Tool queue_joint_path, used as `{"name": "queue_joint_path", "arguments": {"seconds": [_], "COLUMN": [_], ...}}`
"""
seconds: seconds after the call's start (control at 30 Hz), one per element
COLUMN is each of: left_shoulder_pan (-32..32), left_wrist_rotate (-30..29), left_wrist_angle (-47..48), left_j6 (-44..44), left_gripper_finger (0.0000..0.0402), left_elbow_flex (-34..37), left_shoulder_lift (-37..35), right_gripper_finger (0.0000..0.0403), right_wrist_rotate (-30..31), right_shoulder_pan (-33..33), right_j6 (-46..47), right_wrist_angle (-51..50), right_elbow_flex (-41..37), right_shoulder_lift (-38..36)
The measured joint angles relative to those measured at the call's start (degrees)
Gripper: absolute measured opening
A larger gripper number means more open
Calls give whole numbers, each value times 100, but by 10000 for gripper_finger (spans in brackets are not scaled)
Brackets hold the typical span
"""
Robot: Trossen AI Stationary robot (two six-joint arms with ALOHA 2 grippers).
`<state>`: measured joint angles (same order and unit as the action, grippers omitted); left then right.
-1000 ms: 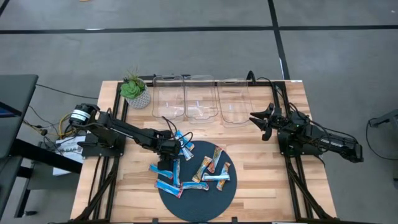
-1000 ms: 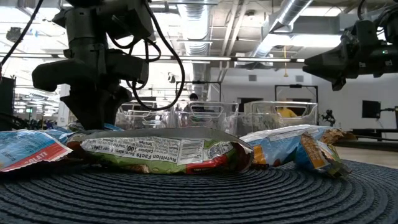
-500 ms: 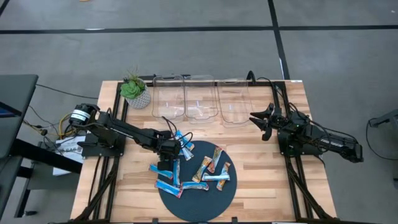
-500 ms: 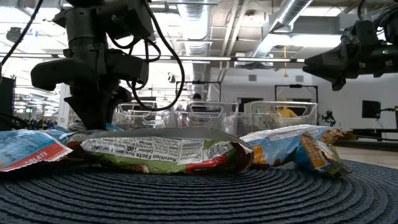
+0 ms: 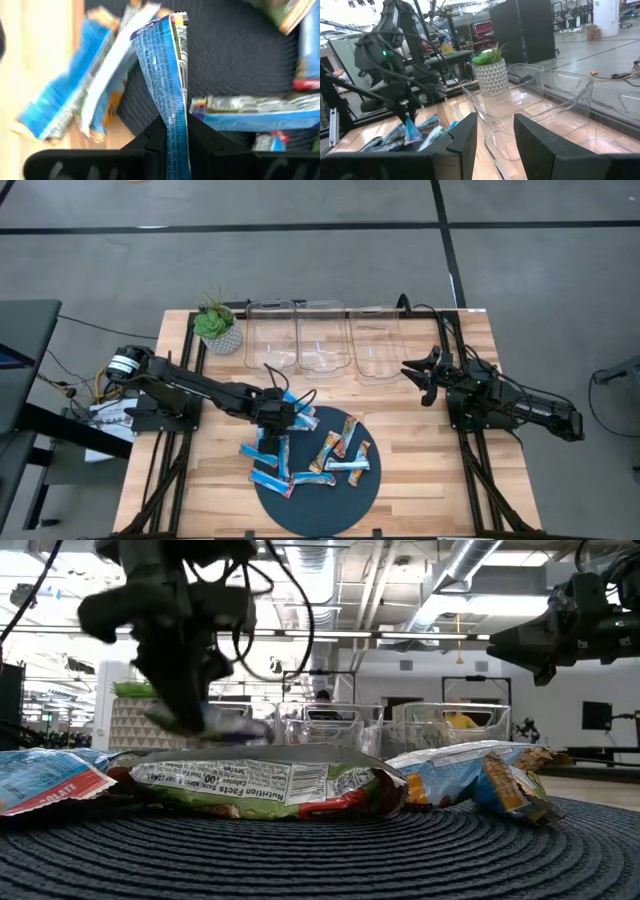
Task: Pick and place Granola Bars by type
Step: Put the blue granola bar into the left transparent bin
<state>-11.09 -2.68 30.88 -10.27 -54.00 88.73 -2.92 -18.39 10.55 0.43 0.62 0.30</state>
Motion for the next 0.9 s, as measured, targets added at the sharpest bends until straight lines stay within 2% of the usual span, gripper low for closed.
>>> {"name": "queue_joint_path", "arguments": {"seconds": [0.23, 0.47, 0.67, 0.9], "left_shoulder_pan": [31, 229, 366, 495], "left_wrist_rotate": [-473, -902, -1070, -1153], "left_wrist_angle": [-173, -861, -1255, -1219], "left_j6": [12, 10, 6, 5], "left_gripper_finger": [45, 45, 45, 45], "left_elbow_flex": [-312, -645, -1005, -1136], "left_shoulder_lift": [-425, -868, -1071, -1104], "right_gripper_finger": [123, 123, 123, 123], "right_wrist_rotate": [-1, 0, 0, 0], "right_shoulder_pan": [2, 1, -1, 1], "right_j6": [0, 0, 0, 0], "right_wrist_angle": [2, 1, 2, 2], "right_elbow_flex": [-1, 0, -1, 0], "right_shoulder_lift": [1, 1, 2, 2]}}
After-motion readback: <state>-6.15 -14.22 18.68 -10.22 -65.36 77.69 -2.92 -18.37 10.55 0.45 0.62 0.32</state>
